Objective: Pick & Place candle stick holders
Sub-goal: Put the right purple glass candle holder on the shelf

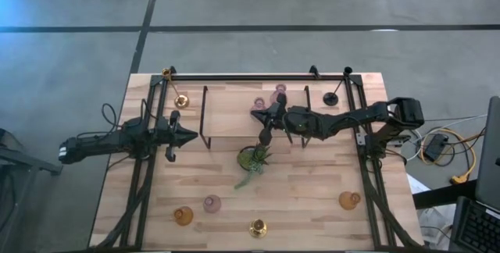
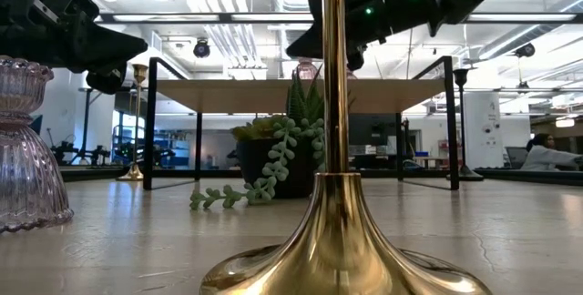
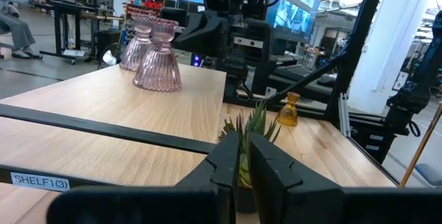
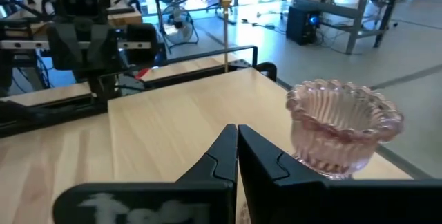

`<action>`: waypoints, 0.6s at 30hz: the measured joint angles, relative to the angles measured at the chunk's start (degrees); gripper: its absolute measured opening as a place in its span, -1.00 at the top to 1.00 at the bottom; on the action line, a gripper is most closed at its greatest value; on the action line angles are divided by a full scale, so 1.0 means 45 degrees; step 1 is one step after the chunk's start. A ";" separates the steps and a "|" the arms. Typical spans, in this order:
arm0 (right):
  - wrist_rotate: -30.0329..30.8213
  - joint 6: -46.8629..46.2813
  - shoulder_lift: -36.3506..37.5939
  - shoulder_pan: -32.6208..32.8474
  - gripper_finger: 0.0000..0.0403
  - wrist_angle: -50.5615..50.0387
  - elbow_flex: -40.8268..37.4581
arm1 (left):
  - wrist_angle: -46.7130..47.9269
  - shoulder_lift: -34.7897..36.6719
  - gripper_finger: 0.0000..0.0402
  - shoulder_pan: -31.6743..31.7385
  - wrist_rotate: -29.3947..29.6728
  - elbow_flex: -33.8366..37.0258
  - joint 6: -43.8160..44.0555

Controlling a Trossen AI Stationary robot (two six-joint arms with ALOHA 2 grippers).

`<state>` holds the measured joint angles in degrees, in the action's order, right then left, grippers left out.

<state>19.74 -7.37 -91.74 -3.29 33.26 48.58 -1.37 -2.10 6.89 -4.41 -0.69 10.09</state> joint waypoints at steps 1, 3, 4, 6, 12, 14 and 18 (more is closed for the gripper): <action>0.0069 0.0047 0.0005 -0.0010 0.96 0.0008 0.0000 | 0.0000 -0.0002 0.83 -0.0001 0.0001 0.0000 0.0005; 0.0371 0.0287 0.0015 -0.0027 0.96 0.0005 0.0000 | 0.0000 -0.0002 0.83 0.0002 -0.0001 0.0000 0.0000; 0.0408 0.0400 0.0015 -0.0060 0.96 0.0007 0.0000 | 0.0001 -0.0002 0.83 -0.0003 0.0001 0.0000 0.0005; 0.0415 0.0503 0.0018 -0.0132 0.96 0.0000 0.0000 | 0.0005 -0.0002 0.83 0.0002 -0.0004 0.0000 0.0000; 0.0391 0.0766 0.0024 -0.0386 0.96 -0.0005 0.0000 | 0.0010 -0.0002 0.83 -0.0003 -0.0001 0.0000 0.0000; 0.0386 0.0795 0.0029 -0.0502 0.96 -0.0005 0.0000 | 0.0010 -0.0002 0.83 -0.0002 0.0000 0.0000 0.0002; 0.0322 0.0981 0.0029 -0.0683 0.96 -0.0005 0.0000 | 0.0015 -0.0002 0.83 -0.0003 0.0001 0.0000 0.0000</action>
<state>21.19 -2.96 -91.61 -6.36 33.23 48.58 -1.30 -2.11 6.87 -4.40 -0.69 10.09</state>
